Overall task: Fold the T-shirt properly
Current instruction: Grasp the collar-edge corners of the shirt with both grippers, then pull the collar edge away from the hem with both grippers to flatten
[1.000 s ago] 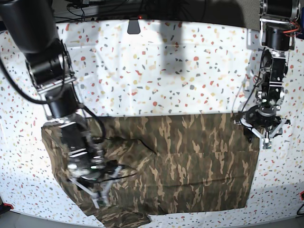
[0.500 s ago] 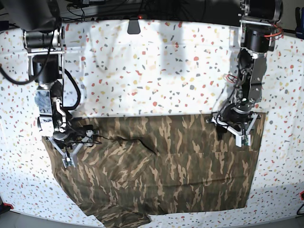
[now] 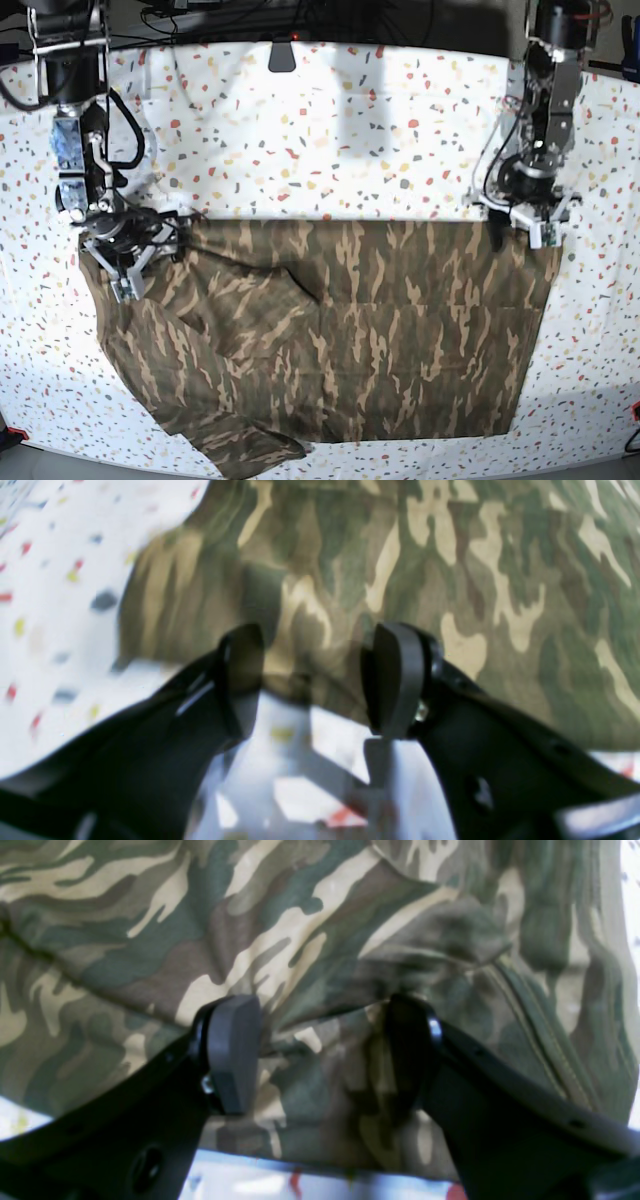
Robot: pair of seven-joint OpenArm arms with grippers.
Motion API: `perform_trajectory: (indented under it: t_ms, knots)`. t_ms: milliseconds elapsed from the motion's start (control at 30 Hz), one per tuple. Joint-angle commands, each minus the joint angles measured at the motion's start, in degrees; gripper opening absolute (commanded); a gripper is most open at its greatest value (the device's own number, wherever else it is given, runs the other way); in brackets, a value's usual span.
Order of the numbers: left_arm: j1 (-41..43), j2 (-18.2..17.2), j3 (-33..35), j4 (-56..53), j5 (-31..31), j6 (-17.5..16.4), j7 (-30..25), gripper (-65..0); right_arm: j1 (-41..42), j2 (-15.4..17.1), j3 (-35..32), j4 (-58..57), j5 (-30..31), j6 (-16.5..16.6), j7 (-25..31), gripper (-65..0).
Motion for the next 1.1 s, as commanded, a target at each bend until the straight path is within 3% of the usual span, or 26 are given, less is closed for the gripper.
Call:
perform_trajectory:
  t_ms: [0, 200, 333, 600, 833, 967, 1067]
  knots:
    - [2.3, -0.7, 0.0, 1.1, 0.1, 0.9, 7.0, -30.8, -0.7, 1.4, 0.0, 1.4, -2.2, -0.3, -3.1, -25.6]
    - [4.8, -1.3, 0.0, 10.0, 0.1, 0.9, 17.7, -30.8, -3.4, 1.6, 0.0, 3.8, -0.7, -0.3, -5.6, -25.6]
    - [5.6, -1.4, 0.0, 10.8, 0.1, 0.9, 19.8, -30.8, -6.3, 1.6, 0.1, 4.1, -0.6, -0.3, -5.6, -25.6]
    - [12.6, -1.5, 0.0, 10.8, 5.4, 5.1, 17.6, -30.8, -14.1, 1.6, 0.1, 9.3, -1.2, -0.5, -5.2, -25.6]
    - [18.7, -1.8, -1.1, 13.0, 6.6, 5.4, 17.1, -30.8, -20.2, 1.5, 0.1, 16.2, -1.2, -1.6, -6.3, -25.6]
    - [22.0, -1.8, -3.7, 18.1, 6.6, 5.4, 12.6, -30.8, -22.0, 1.5, 0.2, 17.4, -2.2, -2.5, -5.2, -25.6]
    - [21.1, -1.8, -5.8, 23.6, 6.6, 5.4, 13.4, -30.8, -21.9, 1.5, 0.2, 17.6, -2.5, -5.1, -5.1, -25.6]
